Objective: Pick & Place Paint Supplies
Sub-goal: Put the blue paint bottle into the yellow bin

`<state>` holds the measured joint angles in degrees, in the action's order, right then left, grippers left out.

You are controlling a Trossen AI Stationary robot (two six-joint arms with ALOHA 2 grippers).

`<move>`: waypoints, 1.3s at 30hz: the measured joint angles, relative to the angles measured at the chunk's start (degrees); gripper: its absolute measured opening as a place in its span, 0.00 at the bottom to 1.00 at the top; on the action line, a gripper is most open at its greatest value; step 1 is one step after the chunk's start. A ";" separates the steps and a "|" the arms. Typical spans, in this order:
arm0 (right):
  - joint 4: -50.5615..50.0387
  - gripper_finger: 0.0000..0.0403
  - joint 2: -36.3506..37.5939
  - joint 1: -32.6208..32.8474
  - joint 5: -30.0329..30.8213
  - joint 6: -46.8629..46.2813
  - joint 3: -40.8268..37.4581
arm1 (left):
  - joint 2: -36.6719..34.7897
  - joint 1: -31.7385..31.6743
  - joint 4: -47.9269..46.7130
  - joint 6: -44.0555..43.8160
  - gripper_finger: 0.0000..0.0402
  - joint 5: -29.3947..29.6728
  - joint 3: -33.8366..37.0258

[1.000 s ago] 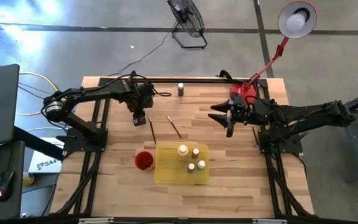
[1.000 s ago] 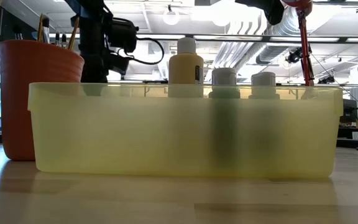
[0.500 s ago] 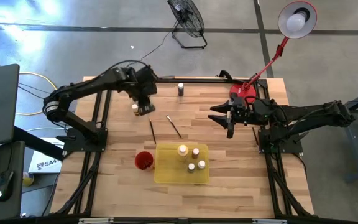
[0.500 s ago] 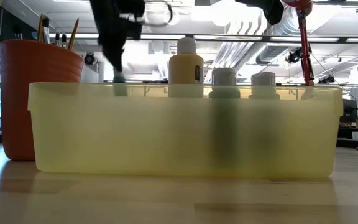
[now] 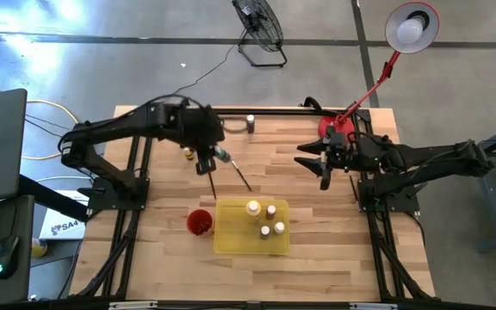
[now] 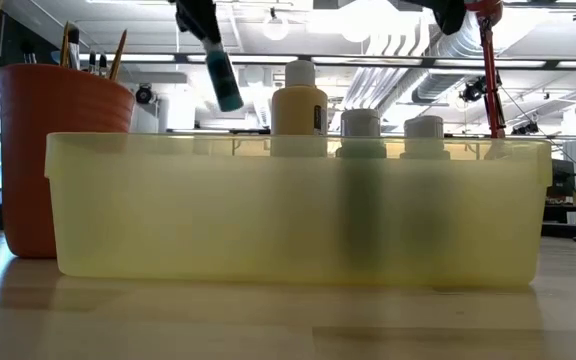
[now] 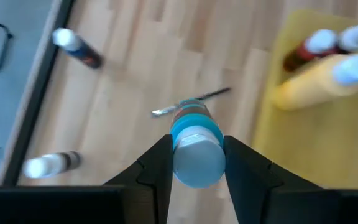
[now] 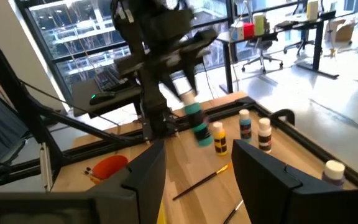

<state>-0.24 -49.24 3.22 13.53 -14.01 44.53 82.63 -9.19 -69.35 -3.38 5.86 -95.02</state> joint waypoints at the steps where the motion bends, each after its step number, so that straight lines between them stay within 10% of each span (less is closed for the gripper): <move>1: -0.01 0.43 0.45 0.00 0.01 0.26 0.00 | 0.02 1.35 -0.17 -1.37 0.29 -0.04 0.00; 17: -2.45 0.43 5.33 0.00 -0.18 1.87 0.00 | 7.14 18.27 1.62 -22.31 0.29 -1.20 0.00; 39: -7.01 0.43 5.45 0.00 -2.17 2.28 0.00 | 22.58 20.45 2.21 -24.06 0.29 -1.16 0.04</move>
<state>-7.25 -43.79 3.22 11.35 -11.73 44.53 105.21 11.27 -67.14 -27.44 4.71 -94.98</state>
